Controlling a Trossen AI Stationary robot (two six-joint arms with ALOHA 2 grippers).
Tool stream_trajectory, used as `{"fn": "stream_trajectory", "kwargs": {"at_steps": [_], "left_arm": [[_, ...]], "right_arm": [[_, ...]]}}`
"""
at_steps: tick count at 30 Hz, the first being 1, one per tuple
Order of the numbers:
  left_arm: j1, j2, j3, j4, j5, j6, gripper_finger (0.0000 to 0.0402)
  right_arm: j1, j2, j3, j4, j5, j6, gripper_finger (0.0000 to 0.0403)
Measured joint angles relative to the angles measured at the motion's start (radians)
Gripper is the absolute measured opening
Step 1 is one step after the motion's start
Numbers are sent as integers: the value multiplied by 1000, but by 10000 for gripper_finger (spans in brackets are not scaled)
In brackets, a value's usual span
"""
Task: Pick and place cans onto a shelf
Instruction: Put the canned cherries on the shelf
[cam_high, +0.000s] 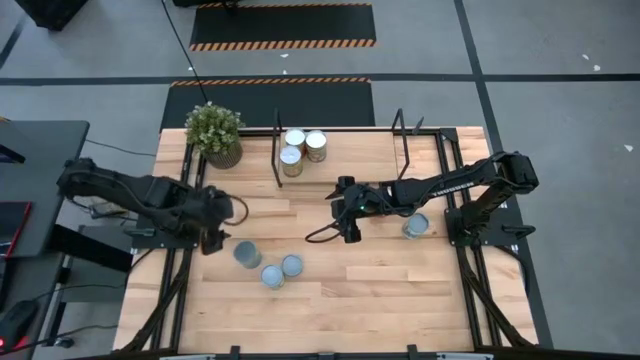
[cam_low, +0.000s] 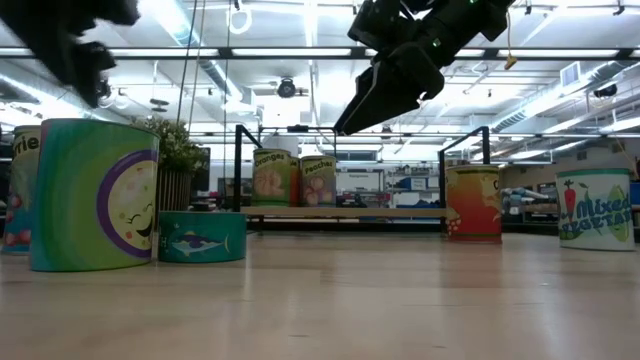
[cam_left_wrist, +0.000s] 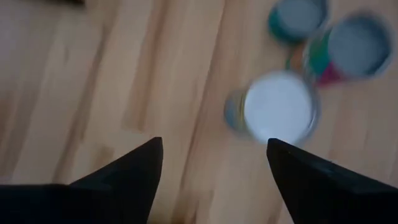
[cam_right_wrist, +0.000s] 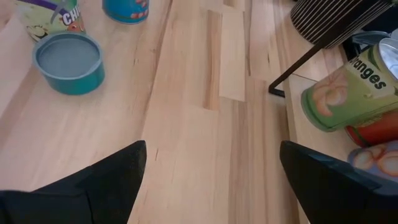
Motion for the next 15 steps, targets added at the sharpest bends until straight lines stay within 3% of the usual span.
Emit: {"fn": "stream_trajectory", "kwargs": {"at_steps": [9, 15], "left_arm": [[-141, 132, -123, -26, 28, -19, 284], [-171, 238, -134, 134, 23, 3, 302]], "right_arm": [[0, 0, 0, 4, -8, 0, 377], [0, 0, 0, 11, -8, 0, 377]]}}
